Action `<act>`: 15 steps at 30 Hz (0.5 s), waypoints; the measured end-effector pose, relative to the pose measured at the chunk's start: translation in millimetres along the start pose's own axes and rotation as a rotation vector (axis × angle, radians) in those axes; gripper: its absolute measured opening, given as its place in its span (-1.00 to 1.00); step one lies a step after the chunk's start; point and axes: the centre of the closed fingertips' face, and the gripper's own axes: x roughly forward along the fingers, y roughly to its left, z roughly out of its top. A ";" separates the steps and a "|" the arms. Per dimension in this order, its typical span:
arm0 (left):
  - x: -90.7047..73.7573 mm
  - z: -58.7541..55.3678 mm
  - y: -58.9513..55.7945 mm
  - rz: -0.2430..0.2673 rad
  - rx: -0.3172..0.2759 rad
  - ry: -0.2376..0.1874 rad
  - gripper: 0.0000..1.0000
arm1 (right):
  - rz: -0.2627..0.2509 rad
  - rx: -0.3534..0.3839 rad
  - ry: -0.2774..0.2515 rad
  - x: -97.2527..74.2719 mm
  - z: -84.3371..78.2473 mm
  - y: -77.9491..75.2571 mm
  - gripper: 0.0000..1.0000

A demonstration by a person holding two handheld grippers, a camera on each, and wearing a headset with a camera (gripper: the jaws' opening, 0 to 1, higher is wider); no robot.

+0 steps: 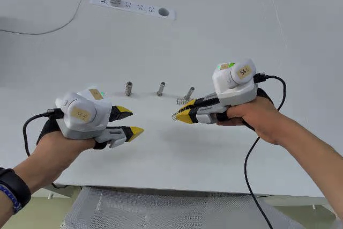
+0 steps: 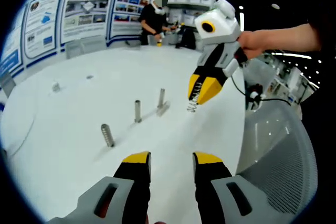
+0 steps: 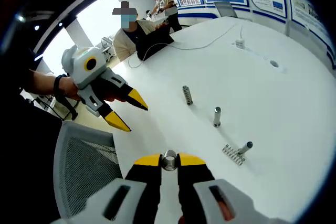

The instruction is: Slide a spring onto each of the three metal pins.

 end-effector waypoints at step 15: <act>-6.7 -8.3 20.8 0.068 -0.048 0.007 -0.15 | -0.064 -0.007 0.007 -3.0 11.9 -28.3 -0.75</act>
